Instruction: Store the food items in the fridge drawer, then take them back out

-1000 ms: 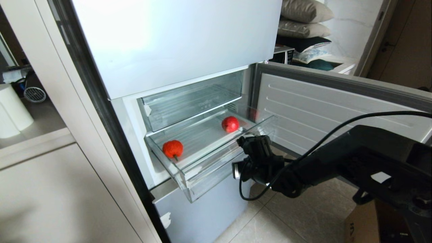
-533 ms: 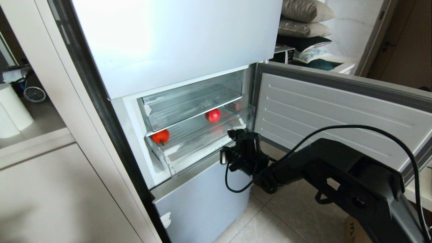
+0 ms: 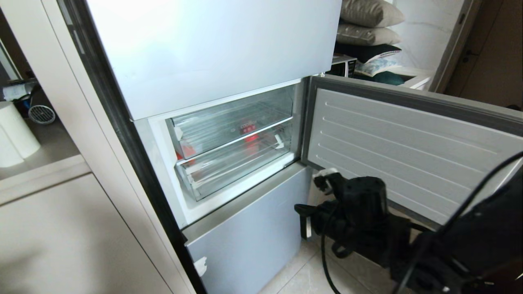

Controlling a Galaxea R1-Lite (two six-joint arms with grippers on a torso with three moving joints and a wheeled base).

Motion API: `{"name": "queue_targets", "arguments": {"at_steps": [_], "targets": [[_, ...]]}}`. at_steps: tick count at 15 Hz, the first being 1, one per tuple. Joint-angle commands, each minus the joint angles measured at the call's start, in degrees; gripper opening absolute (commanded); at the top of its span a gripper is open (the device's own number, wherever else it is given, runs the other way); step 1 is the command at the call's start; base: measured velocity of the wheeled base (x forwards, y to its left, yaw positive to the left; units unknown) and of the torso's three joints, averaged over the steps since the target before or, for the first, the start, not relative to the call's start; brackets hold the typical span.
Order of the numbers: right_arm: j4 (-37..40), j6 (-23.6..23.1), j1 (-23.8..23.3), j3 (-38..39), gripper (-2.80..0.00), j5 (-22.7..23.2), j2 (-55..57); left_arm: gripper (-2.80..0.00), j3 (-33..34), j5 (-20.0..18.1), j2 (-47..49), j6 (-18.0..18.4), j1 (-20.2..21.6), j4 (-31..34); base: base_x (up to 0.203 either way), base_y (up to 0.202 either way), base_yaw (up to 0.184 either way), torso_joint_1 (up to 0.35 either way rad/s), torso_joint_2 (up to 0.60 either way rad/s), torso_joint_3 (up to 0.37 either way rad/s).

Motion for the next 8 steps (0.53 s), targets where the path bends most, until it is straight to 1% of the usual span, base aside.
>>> {"name": "queue_targets", "arguments": {"at_steps": [1,4,5,7,8], "targets": [[-1.0,0.2,1.0,11.6,-2.8,0.2,-17.7,-2.8,0.0,0.0,0.0,0.0,0.0,0.0,0.0,0.0,0.0,0.0,0.0,0.0],[-1.2,0.5,1.7,21.7,-2.8,0.0,-32.7,-2.8,0.0,0.0,0.1,0.0,0.0,0.0,0.0,0.0,0.0,0.0,0.0,0.0],[-1.3,0.5,1.8,25.3,-2.8,-1.1,-38.2,-2.8,0.0,0.0,0.1,0.0,0.0,0.0,0.0,0.0,0.0,0.0,0.0,0.0],[-1.3,0.3,1.8,31.8,-2.8,-5.6,-47.6,-2.8,0.0,0.0,0.1,0.0,0.0,0.0,0.0,0.0,0.0,0.0,0.0,0.0],[-1.0,0.0,1.8,34.7,-2.8,-9.0,-52.8,-2.8,0.0,0.0,0.1,0.0,0.0,0.0,0.0,0.0,0.0,0.0,0.0,0.0]]}}
